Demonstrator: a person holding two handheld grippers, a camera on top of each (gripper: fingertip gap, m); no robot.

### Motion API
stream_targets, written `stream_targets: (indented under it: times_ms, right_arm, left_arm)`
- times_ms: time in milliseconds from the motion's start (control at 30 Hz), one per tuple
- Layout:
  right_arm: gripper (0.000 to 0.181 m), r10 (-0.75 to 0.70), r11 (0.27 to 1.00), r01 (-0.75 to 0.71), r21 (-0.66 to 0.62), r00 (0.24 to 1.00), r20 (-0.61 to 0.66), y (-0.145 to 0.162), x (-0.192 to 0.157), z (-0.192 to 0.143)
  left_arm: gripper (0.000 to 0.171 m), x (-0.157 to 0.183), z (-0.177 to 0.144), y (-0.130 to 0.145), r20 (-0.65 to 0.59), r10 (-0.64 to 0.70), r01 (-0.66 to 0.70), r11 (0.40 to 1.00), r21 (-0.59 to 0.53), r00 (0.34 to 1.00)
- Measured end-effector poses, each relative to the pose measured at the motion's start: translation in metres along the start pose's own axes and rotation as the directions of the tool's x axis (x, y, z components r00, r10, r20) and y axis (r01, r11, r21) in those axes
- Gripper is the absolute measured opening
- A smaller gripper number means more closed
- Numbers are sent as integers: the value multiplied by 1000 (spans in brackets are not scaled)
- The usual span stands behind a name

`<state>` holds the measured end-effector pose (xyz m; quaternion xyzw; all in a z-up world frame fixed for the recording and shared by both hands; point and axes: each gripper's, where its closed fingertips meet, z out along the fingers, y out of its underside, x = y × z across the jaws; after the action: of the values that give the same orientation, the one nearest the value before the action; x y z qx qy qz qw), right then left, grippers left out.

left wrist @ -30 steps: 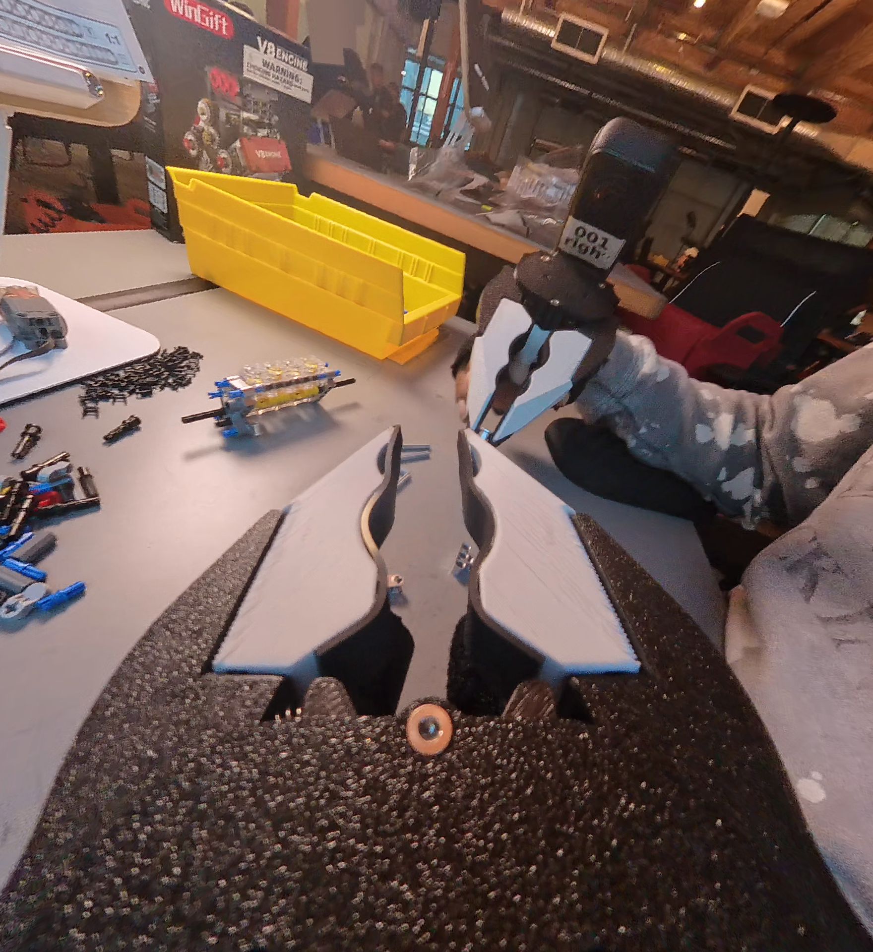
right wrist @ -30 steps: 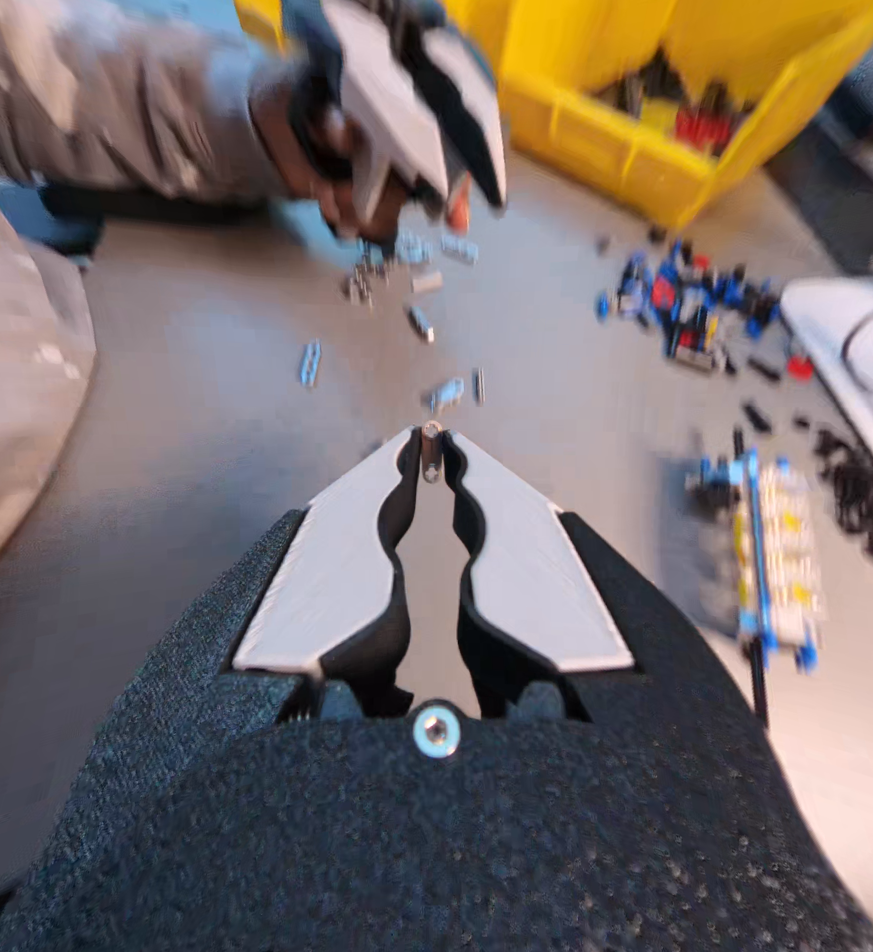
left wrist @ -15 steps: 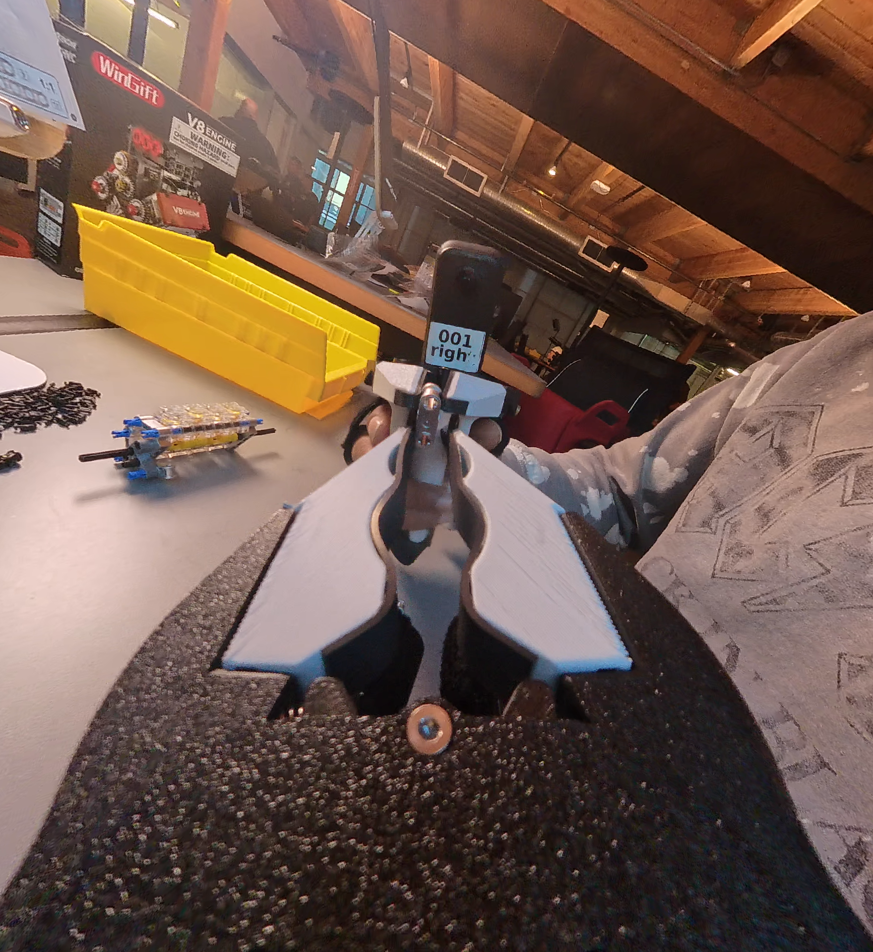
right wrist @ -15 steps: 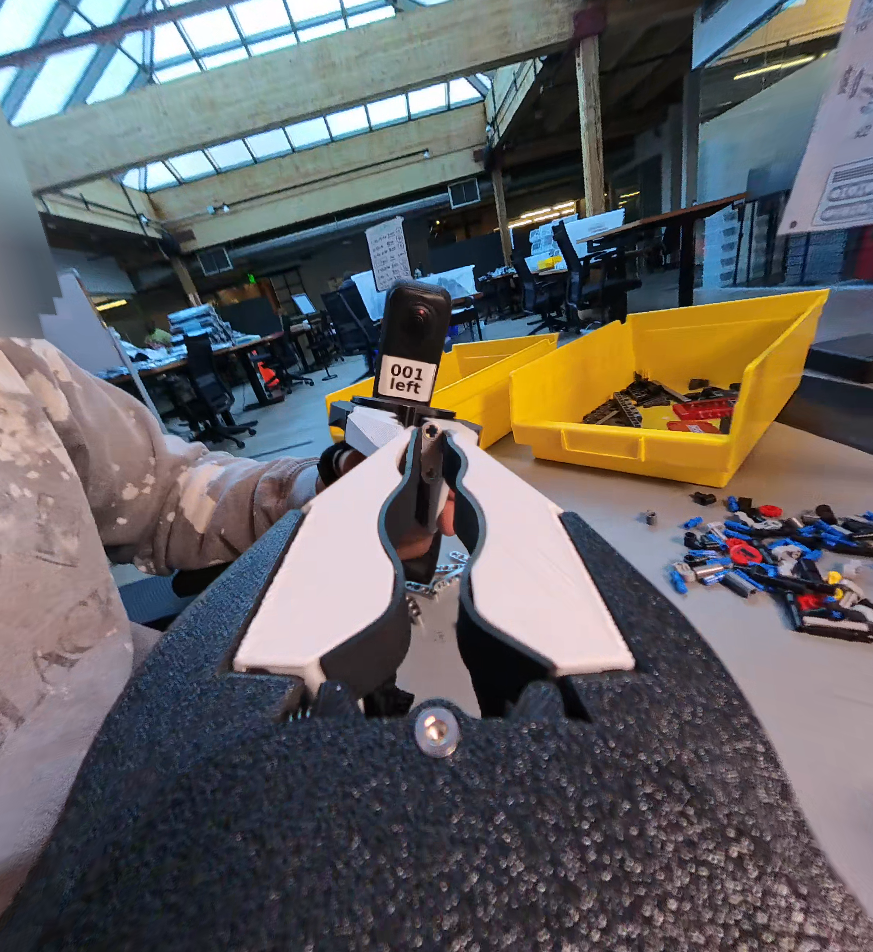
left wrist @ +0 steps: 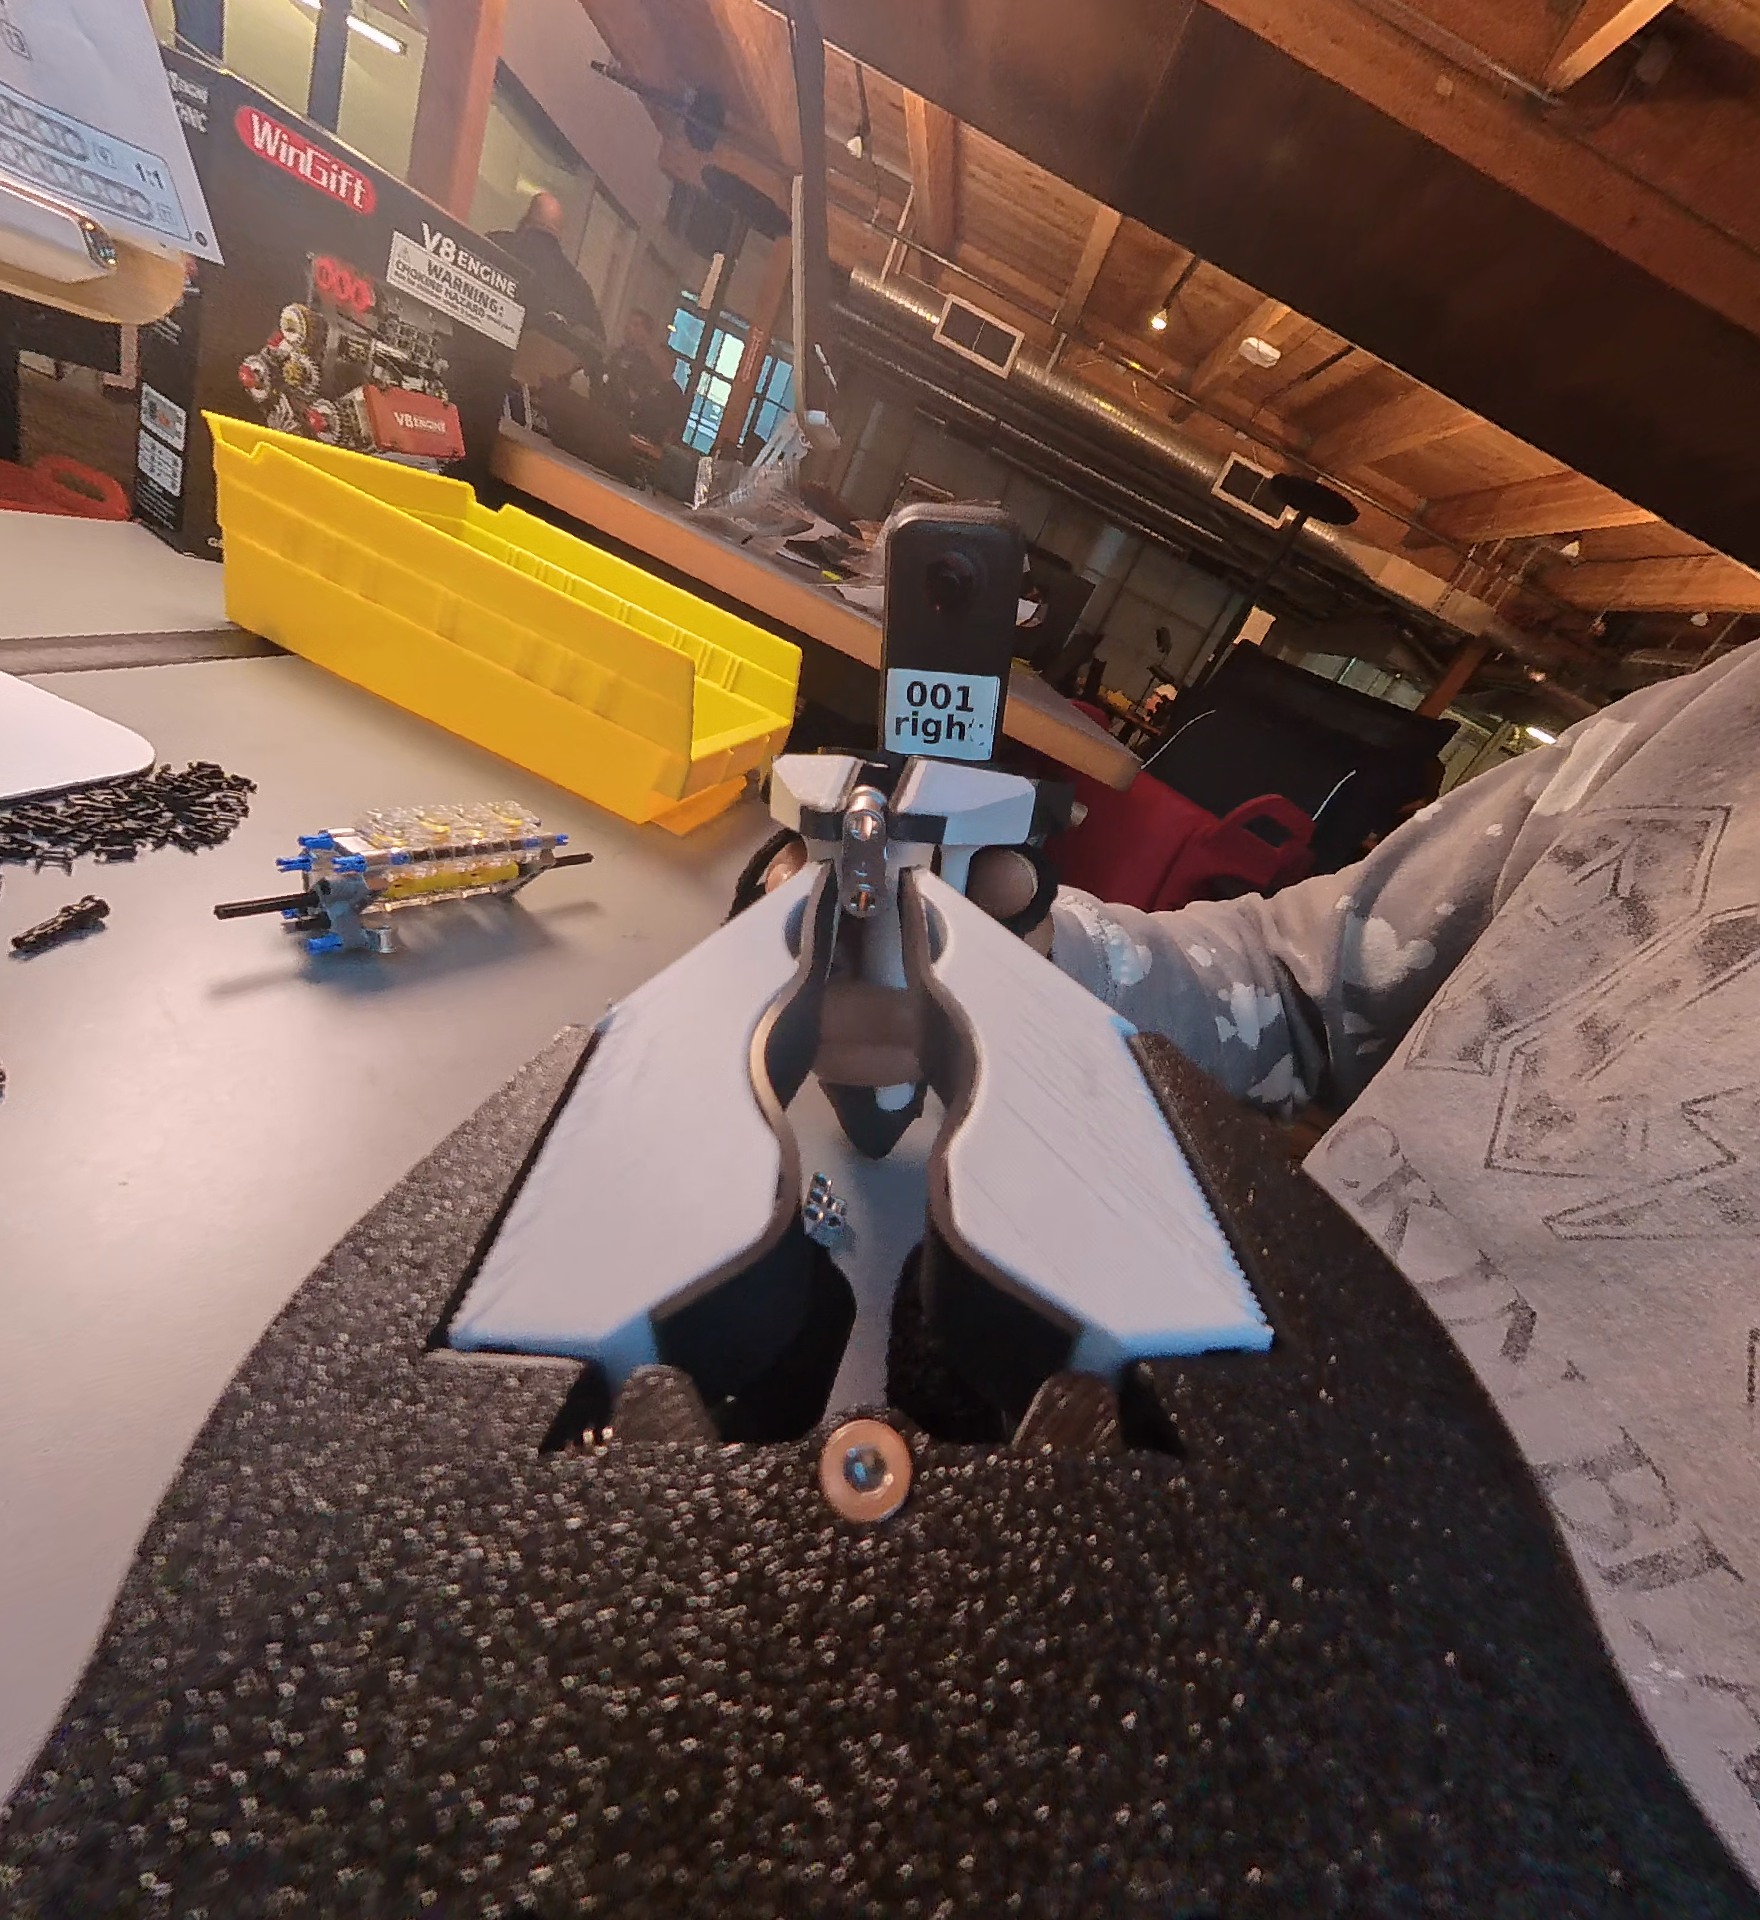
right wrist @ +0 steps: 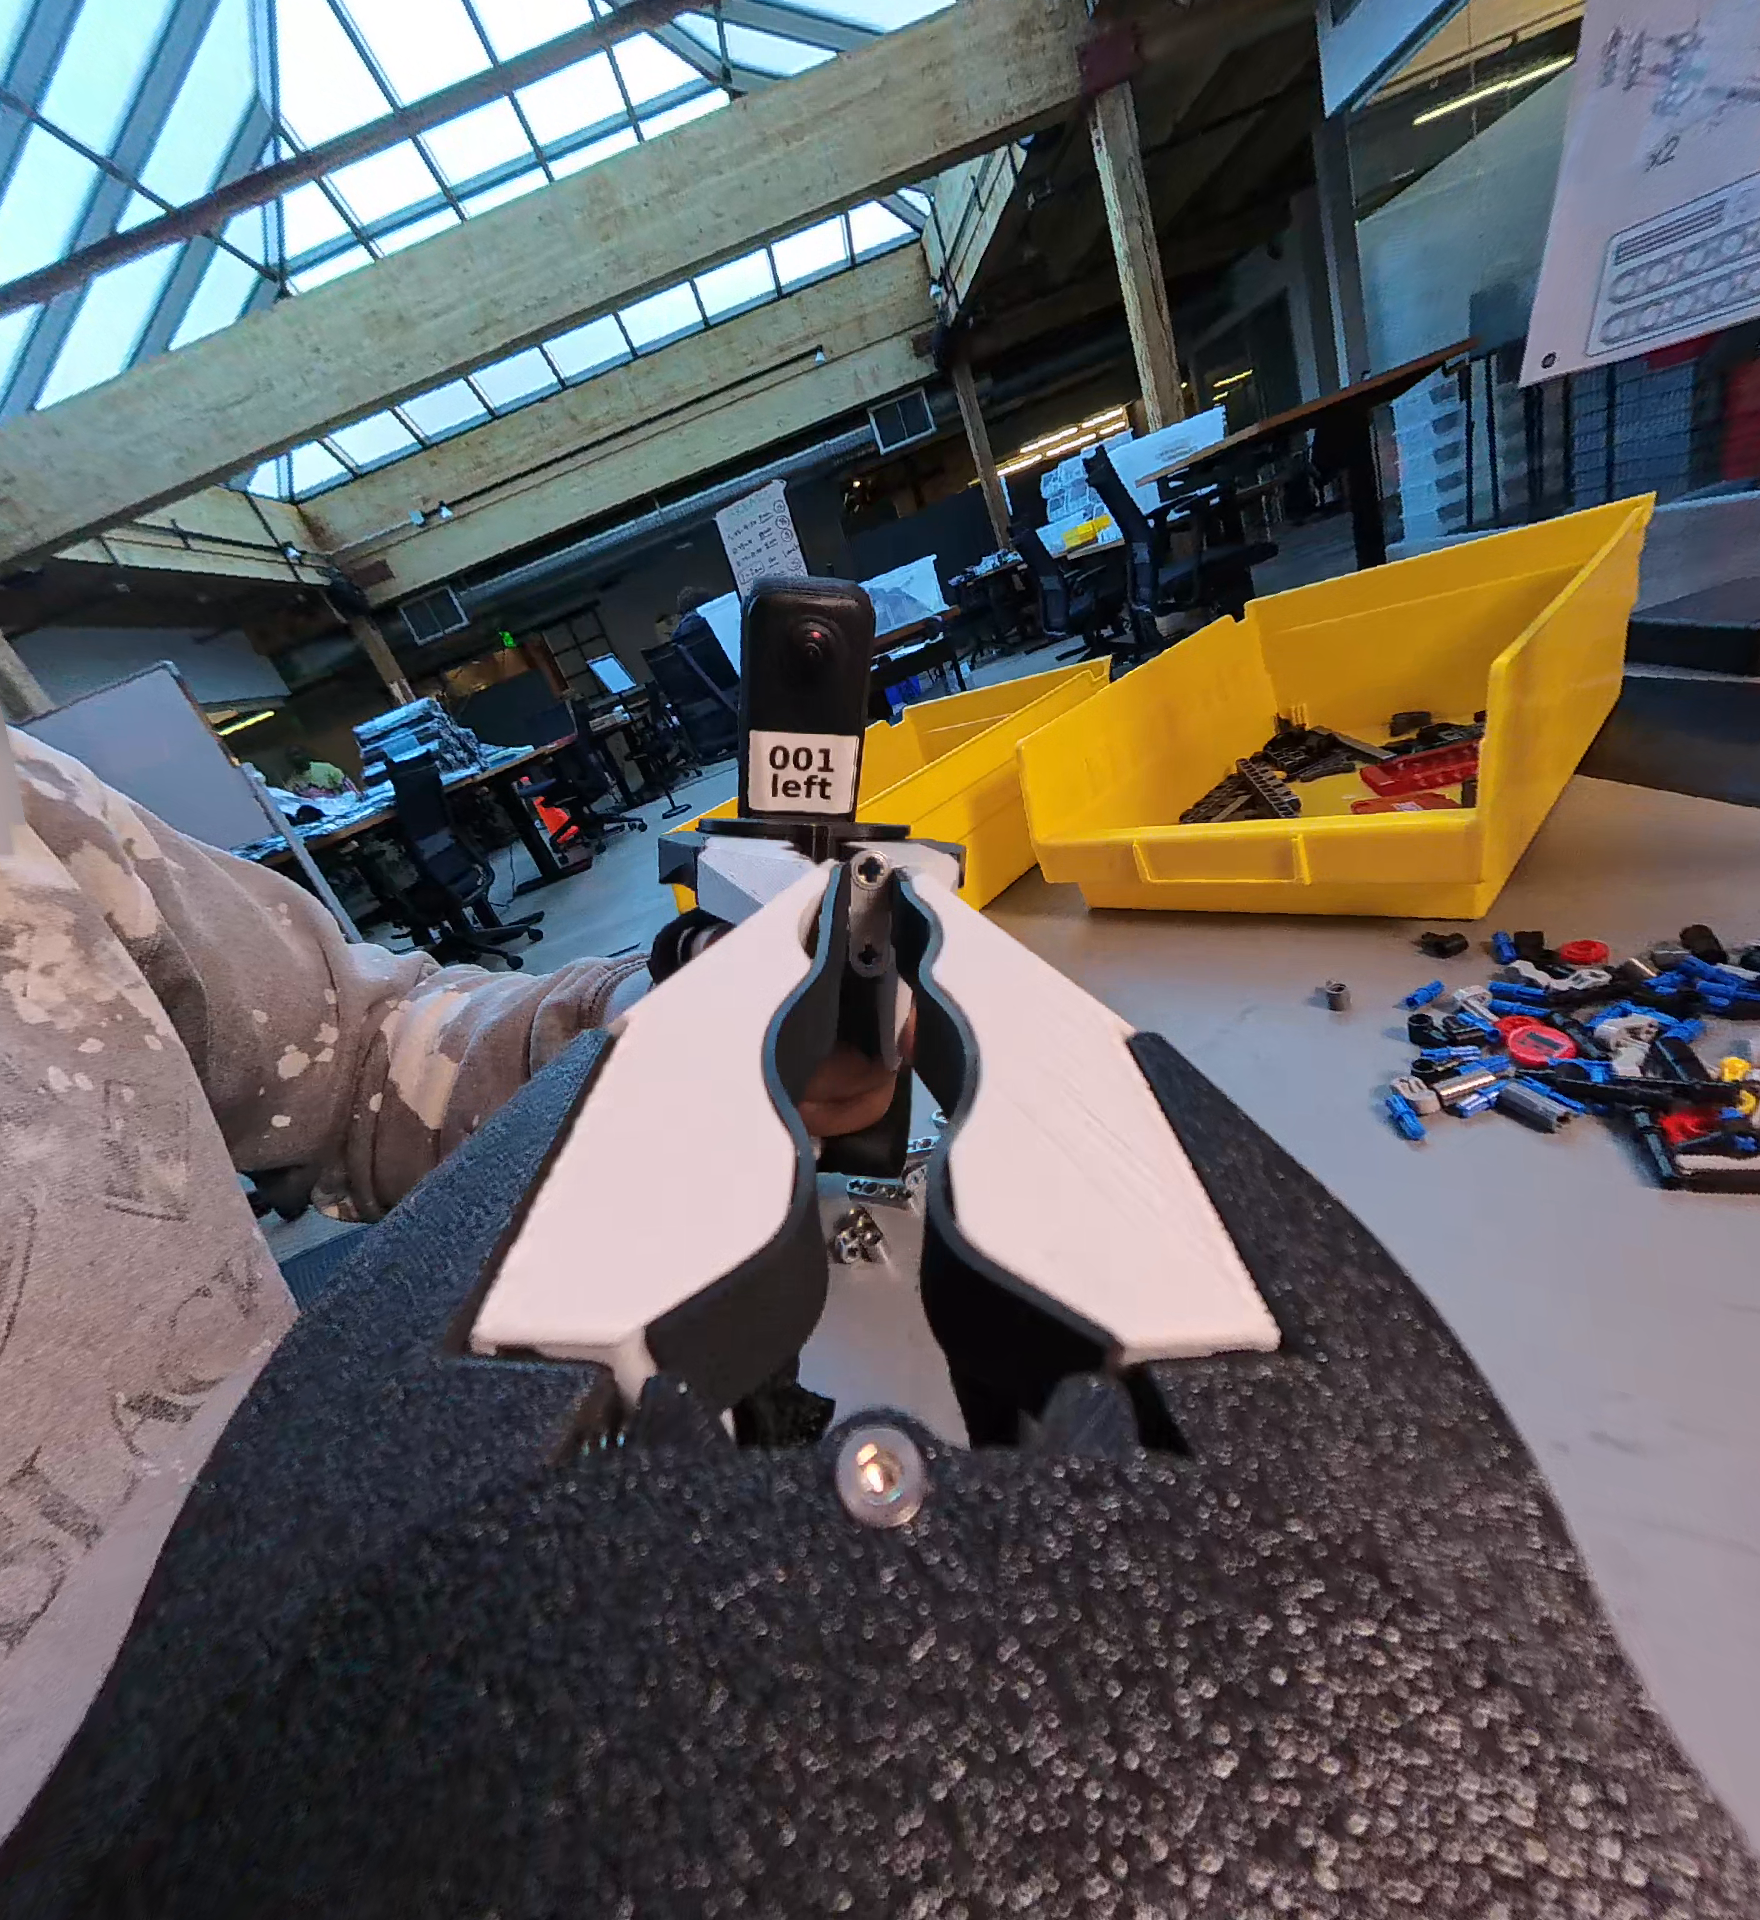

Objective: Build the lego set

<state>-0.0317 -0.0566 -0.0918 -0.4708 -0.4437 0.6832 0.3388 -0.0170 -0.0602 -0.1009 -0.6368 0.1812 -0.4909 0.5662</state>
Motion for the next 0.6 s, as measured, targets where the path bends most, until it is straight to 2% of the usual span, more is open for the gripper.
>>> stream_targets:
  times_ms: [133, 233, 333, 433, 533, 600]
  right_arm:
    - [5, -8, 1000, 8, -27, 1000, -19, 6, 0, 3]
    - [5, -42, 998, 41, -45, 999, -17, 7, -2, 3]
    - [21, -224, 970, 225, -90, 974, 30, 4, -12, -4]
    - [43, -474, 842, 475, -255, 878, 67, 19, -13, -12]
    - [47, -643, 698, 629, -342, 761, 86, 29, -12, -16]
    - [44, -677, 663, 668, -339, 728, 108, 31, -18, -16]
  left_arm:
    - [6, -2, 0, 3, 28, 38, -37, 999, -25, 999]
    - [5, 1, 0, 3, -2, -4, 4, 999, -37, 1000]
    - [6, 7, -3, 0, -73, -100, 98, 995, -30, 992]
    - [6, 18, -4, 6, -167, -213, 199, 975, -101, 963]
    - [6, 24, -1, 21, -202, -305, 267, 944, -194, 931]
    - [6, 26, 2, 29, -206, -351, 303, 924, -233, 913]
